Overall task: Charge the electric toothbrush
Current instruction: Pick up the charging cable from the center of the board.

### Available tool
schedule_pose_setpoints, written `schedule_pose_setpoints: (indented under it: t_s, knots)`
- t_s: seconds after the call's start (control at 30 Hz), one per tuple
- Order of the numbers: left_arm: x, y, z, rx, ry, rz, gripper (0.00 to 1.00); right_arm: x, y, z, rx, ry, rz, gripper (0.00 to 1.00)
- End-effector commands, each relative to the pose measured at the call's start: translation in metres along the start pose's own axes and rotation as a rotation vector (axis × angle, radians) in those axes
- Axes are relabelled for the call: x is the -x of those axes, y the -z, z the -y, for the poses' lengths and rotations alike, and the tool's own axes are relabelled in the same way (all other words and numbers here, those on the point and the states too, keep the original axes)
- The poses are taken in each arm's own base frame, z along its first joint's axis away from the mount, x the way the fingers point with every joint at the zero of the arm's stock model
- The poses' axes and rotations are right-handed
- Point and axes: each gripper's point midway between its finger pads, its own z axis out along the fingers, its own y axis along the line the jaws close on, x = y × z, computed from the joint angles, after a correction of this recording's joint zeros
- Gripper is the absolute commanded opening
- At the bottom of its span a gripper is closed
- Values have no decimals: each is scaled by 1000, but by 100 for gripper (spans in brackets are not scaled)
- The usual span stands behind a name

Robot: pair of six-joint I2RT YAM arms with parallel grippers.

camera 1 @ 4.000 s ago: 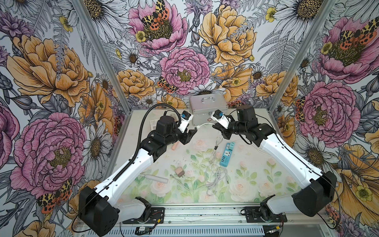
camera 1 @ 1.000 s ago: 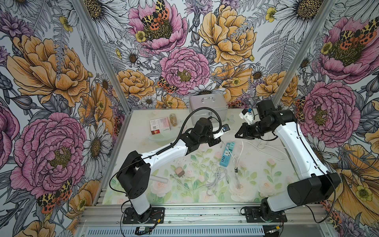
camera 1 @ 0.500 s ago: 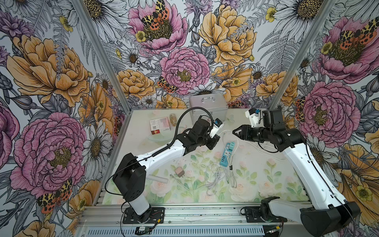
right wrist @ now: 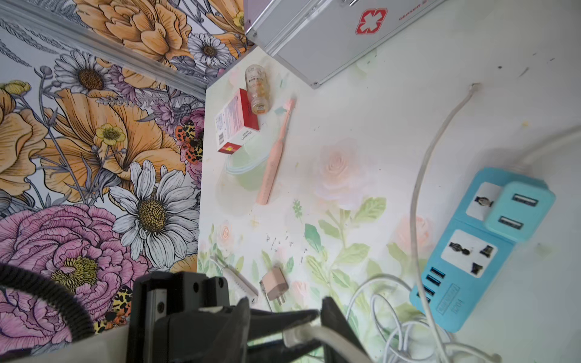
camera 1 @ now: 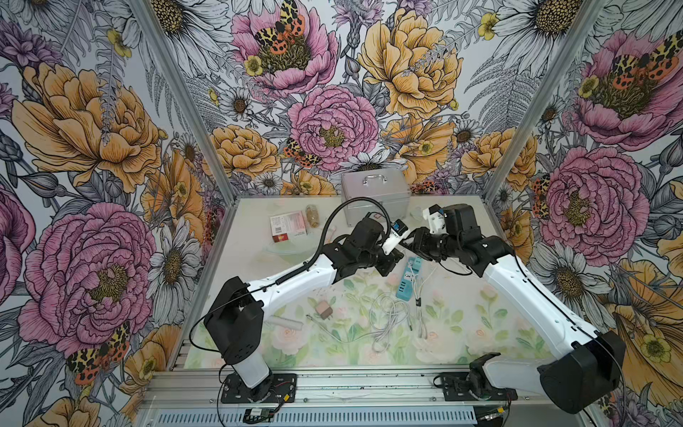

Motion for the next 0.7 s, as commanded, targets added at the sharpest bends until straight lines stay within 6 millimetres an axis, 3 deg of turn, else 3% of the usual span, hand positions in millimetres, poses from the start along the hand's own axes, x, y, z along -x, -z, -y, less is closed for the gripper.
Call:
schedule_pose_setpoints:
  t_s: [0.0,0.1,0.3,0.67]
  knots:
    - [8,11,13,-42,-54,30,0,9,1,-4,39,-20,34,36]
    - [11,13,12,-35,-58,39,0,3,-3,5,52,-49,8,29]
    - [16,14,13,-40,-69,51,0,-7,-5,4,96,-40,-20,18]
    - [15,8,8,-17,-52,45,0,1,1,2,116,-45,29,0]
